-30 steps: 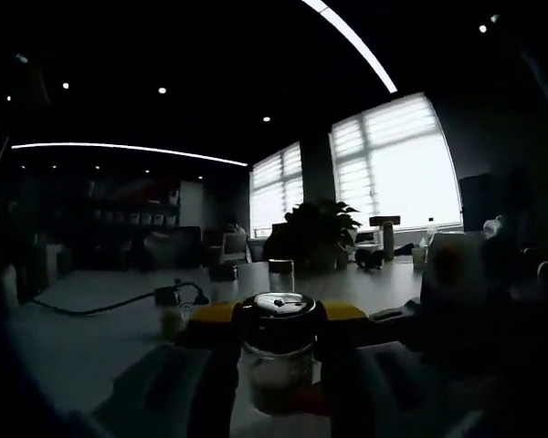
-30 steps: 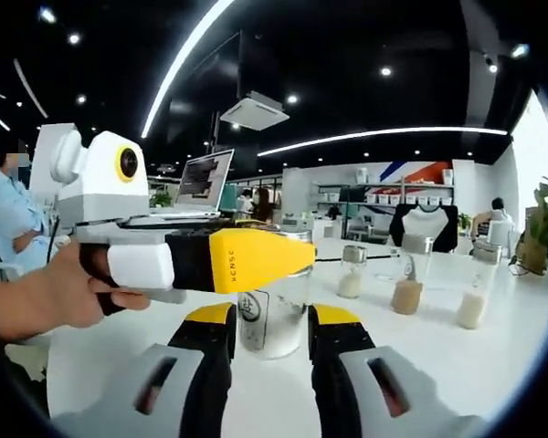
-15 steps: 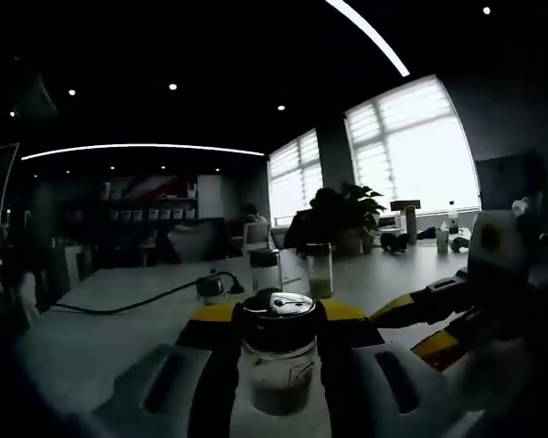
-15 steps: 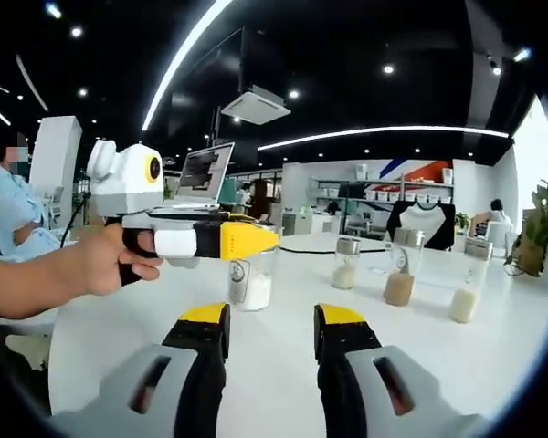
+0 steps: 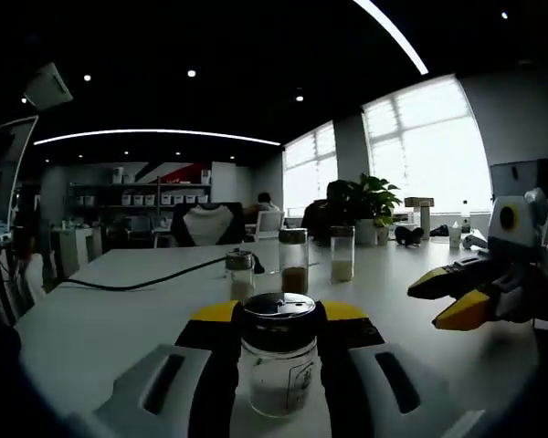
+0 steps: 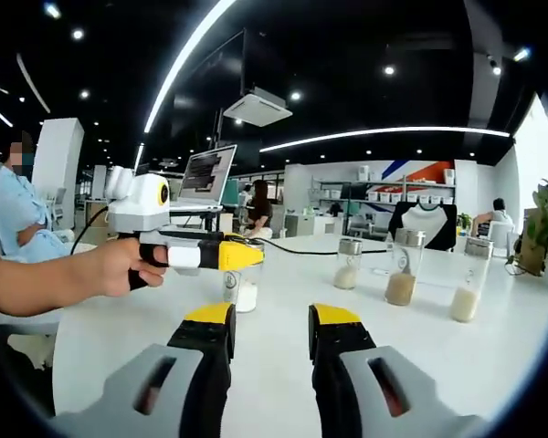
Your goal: Rotate the seasoning bottle until the label or dispensing opening points toward the visible target arrow and the bottle remains upright within the marked orientation range
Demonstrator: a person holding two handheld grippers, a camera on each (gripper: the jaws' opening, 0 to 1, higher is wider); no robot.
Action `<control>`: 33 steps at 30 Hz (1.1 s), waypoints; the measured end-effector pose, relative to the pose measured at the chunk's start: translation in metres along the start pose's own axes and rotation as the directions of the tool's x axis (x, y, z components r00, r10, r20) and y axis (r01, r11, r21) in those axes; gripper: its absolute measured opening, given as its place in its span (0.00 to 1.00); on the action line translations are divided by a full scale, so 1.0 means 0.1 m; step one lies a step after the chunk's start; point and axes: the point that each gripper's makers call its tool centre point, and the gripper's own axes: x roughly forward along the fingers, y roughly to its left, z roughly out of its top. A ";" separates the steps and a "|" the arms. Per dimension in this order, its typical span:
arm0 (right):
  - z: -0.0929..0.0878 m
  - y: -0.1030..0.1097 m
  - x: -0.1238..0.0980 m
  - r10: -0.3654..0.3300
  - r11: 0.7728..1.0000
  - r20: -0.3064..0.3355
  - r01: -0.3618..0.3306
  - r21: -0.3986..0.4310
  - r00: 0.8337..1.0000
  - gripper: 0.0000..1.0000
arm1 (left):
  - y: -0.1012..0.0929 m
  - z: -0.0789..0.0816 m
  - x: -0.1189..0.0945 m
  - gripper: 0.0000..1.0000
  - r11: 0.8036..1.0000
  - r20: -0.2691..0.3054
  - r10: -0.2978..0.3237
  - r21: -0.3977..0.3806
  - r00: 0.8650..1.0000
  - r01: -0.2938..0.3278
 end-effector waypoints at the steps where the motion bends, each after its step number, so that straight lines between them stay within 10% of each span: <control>1: 0.00 0.00 0.00 0.001 1.000 -0.001 -0.001 -0.001 1.000 0.30 | 0.01 0.00 0.00 0.33 1.000 0.000 -0.001 -0.009 1.000 0.001; 33: -0.03 0.03 0.04 0.010 1.000 -0.015 -0.010 -0.013 1.000 0.34 | 0.13 -0.10 -0.04 0.33 1.000 -0.045 -0.019 0.005 0.999 0.020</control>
